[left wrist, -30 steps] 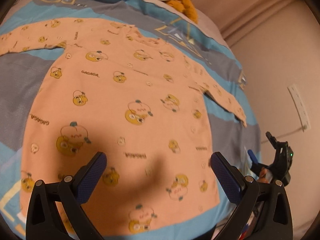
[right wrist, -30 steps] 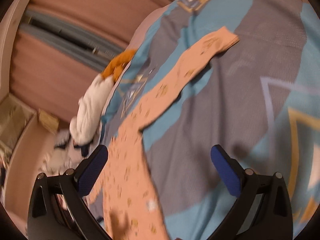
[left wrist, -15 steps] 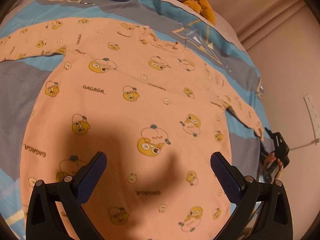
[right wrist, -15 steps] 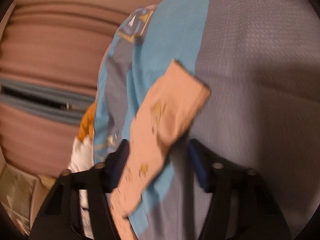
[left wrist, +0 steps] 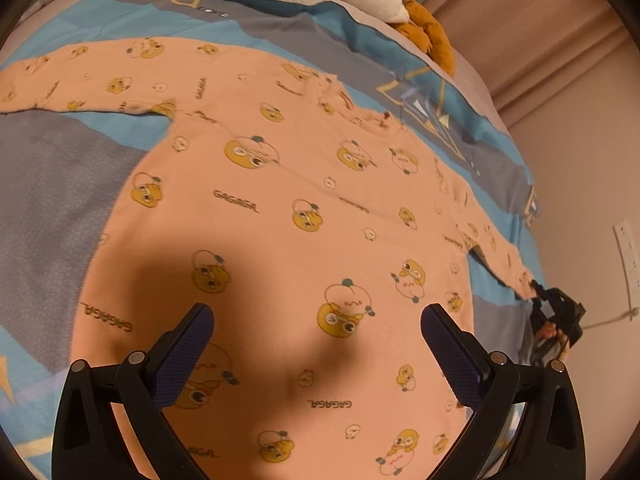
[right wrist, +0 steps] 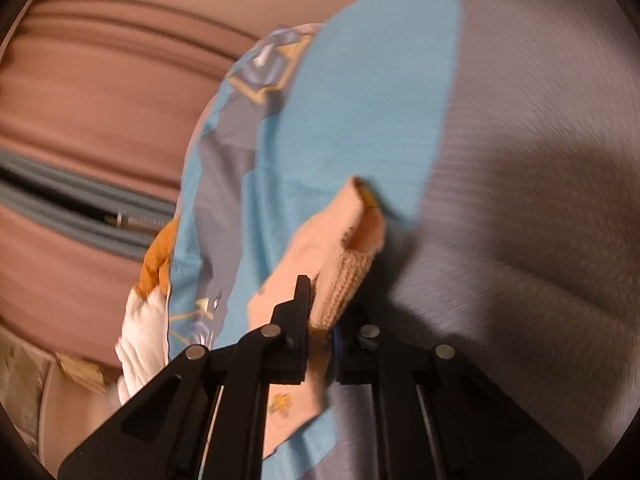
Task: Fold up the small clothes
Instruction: 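Grasp the sleeve cuff of the peach shirt with the right gripper, then carry the sleeve across the shirt body with the right gripper and release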
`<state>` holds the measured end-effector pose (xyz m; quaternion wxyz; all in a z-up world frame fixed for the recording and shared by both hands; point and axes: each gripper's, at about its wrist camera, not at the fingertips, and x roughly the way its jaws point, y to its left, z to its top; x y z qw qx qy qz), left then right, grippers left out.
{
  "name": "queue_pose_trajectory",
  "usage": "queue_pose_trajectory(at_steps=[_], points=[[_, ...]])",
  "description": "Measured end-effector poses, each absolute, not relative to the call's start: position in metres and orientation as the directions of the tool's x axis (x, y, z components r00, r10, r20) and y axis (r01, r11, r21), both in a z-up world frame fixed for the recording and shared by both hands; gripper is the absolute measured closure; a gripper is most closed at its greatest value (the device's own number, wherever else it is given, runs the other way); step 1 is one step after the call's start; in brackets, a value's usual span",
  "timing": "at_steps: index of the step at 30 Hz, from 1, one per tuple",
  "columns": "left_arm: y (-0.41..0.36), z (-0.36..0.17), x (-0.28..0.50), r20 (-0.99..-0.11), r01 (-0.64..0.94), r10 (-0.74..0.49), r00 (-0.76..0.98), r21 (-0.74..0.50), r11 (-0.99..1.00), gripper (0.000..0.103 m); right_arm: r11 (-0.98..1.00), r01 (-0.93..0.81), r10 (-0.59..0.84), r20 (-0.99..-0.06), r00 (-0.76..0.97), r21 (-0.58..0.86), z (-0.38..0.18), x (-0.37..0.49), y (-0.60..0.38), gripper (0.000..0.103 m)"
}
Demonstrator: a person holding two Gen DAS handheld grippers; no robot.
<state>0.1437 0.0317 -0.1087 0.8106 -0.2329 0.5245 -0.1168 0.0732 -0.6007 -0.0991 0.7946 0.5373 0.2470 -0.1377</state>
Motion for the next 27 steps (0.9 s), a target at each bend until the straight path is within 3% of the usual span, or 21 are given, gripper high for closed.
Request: queue_pose_trajectory(at_steps=[5,16,27], points=[[0.054,-0.107,0.141,-0.781,-0.087,-0.443,0.441,-0.529,0.844,0.001,0.564,0.424,0.029,-0.53,0.848,0.708,-0.046,0.086,-0.574,0.094],[0.112,-0.096,0.132,-0.754,-0.12,-0.409,0.514,-0.536,0.836,0.001,0.826,0.169,0.17,-0.523,0.835,0.538,0.042,0.151,-0.418,0.094],[0.161,-0.109,0.129,-0.74,-0.165,-0.404,0.537,-0.562,0.81,0.001,0.956,-0.071,0.23,-0.581,0.78,0.283,0.055,0.206,-0.252,0.094]])
